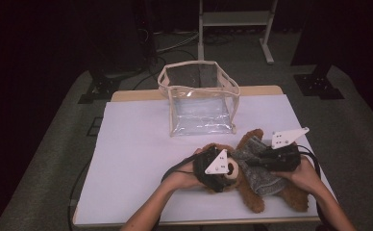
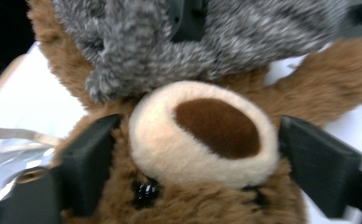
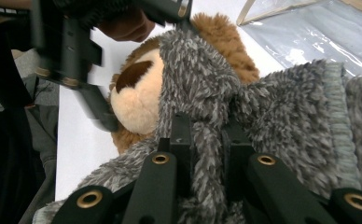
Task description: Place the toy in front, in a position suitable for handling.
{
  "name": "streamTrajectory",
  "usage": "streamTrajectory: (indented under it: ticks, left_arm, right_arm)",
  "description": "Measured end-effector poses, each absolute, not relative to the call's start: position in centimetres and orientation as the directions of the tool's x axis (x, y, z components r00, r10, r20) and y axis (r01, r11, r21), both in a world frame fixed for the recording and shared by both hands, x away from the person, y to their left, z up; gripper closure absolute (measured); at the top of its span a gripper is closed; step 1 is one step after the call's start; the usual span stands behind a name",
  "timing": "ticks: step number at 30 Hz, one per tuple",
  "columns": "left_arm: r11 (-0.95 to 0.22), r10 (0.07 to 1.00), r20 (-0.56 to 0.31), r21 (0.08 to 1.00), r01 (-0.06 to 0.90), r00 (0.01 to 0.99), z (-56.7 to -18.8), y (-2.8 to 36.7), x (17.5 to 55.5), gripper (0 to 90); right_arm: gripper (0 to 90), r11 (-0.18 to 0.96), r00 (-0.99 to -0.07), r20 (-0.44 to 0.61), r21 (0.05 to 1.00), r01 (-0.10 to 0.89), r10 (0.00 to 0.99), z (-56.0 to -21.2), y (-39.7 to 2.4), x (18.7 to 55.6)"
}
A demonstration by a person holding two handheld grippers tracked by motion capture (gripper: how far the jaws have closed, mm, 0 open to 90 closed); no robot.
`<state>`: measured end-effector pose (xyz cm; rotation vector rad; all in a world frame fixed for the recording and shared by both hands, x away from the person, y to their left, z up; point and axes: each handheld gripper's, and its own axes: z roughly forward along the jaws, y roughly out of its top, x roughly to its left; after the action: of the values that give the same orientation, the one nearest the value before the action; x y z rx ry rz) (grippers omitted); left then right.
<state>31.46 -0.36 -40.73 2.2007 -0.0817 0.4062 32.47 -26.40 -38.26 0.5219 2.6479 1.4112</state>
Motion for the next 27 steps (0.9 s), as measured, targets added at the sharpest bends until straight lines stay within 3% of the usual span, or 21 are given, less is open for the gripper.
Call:
streamTrajectory:
  ticks: [2,8,19,27]
  left_arm:
    - [-0.613,0.094,0.350,0.758,-0.223,0.932,-40.7,0.1,31.4,37.6]
    - [-0.586,0.100,0.336,0.781,-0.217,0.937,-40.4,1.5,31.6,42.4]
    - [-0.622,0.119,0.314,0.763,-0.176,0.942,-38.3,8.5,31.2,41.2]
    - [-0.600,0.122,0.222,0.793,-0.107,0.967,-39.0,9.8,30.5,31.2]
  right_arm:
    - [78.0,0.506,-0.933,0.064,0.826,0.249,0.355,-38.1,-26.5,32.6]
    - [78.0,0.489,-0.932,0.069,0.836,0.249,0.357,-37.3,-26.3,32.8]
    - [78.0,0.494,-0.952,0.057,0.845,0.206,0.300,-35.9,-23.6,33.4]
    - [78.1,0.499,-0.959,0.106,0.836,0.229,0.262,-37.7,-22.2,33.0]
